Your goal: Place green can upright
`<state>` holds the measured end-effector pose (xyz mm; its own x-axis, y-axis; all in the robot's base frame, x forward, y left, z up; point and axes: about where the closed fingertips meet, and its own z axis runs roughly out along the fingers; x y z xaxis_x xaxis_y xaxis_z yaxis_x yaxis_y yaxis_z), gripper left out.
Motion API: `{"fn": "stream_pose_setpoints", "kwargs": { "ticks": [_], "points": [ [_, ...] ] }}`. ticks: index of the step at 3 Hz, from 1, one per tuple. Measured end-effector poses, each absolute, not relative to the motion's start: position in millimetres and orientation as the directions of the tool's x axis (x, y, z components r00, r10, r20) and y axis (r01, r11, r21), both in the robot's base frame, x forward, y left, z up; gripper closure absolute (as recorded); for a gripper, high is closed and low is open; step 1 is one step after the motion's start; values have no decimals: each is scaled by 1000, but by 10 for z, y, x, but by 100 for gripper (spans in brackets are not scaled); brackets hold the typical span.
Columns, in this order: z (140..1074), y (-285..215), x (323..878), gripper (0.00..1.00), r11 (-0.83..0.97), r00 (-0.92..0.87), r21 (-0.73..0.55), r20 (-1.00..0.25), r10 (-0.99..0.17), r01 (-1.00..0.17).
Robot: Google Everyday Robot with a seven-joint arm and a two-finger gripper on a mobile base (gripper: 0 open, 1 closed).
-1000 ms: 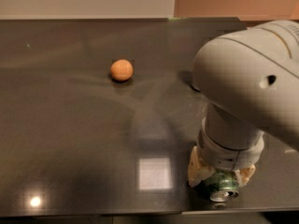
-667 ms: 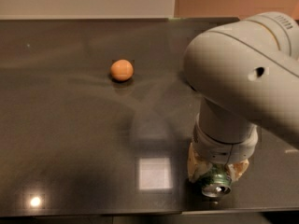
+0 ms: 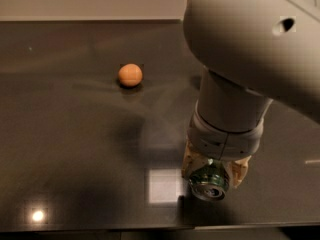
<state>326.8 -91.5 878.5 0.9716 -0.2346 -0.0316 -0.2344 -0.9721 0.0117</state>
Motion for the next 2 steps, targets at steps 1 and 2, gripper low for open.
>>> {"fn": "stream_pose_setpoints", "kwargs": {
  "ticks": [1,2],
  "points": [
    [8928,-684,3261,100,-921,918,-53,-124,-378,-386],
    [8971,-458,3296,100,-837,821,-86,-270,-503,-541]
  ]
}}
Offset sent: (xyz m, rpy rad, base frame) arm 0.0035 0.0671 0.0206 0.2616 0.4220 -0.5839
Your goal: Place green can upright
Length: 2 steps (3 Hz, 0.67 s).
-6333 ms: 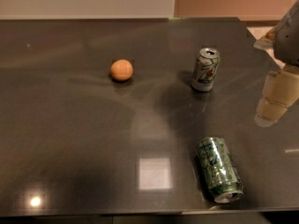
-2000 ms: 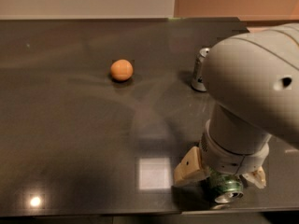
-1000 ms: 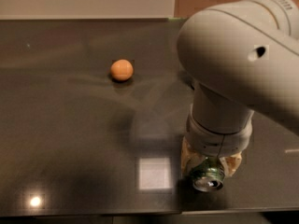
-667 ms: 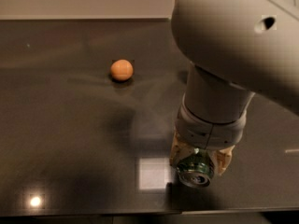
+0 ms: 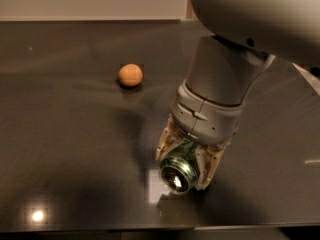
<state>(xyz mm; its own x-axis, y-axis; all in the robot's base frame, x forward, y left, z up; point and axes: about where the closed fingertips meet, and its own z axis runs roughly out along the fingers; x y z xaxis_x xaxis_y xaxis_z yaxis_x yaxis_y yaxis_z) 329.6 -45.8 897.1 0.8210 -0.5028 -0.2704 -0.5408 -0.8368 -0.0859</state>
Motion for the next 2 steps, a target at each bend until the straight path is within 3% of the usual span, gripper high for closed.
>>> {"fn": "stream_pose_setpoints", "kwargs": {
  "ticks": [2],
  "points": [
    [8993,-239,3467,100,-607,532,-72,-571,-625,-791]
  ]
}}
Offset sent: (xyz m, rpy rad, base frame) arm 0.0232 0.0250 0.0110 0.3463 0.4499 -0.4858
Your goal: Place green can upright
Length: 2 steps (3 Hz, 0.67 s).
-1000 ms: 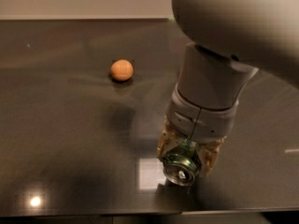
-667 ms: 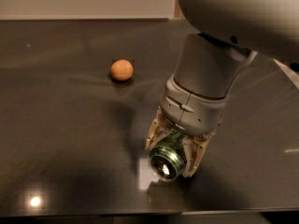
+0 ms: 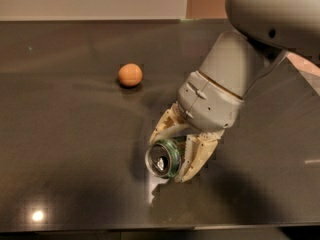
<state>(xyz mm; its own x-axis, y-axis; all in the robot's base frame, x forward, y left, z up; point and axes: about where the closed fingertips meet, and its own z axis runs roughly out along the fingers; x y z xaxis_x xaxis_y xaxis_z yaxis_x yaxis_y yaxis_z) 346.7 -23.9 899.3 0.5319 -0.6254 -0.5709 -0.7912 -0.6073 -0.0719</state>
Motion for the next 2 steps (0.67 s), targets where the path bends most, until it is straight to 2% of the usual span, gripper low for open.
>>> {"fn": "stream_pose_setpoints", "kwargs": {
  "ticks": [2],
  "points": [
    [9082,-174,3603,100,-371,268,-45,-772,-576,-928]
  ]
}}
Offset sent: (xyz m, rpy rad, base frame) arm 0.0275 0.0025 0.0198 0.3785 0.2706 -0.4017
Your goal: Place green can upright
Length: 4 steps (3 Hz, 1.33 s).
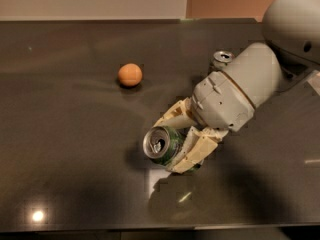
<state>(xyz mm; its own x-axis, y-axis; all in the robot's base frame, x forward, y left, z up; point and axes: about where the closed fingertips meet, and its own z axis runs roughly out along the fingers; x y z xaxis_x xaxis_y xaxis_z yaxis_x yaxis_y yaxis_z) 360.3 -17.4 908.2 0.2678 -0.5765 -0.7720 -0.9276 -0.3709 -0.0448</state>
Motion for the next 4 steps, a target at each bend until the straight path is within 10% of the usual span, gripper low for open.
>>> {"fn": "stream_pose_setpoints", "kwargs": {
  "ticks": [4],
  "points": [
    [9154,-135,3884,100,-171,54,-5,-958,-282,-985]
  ]
}}
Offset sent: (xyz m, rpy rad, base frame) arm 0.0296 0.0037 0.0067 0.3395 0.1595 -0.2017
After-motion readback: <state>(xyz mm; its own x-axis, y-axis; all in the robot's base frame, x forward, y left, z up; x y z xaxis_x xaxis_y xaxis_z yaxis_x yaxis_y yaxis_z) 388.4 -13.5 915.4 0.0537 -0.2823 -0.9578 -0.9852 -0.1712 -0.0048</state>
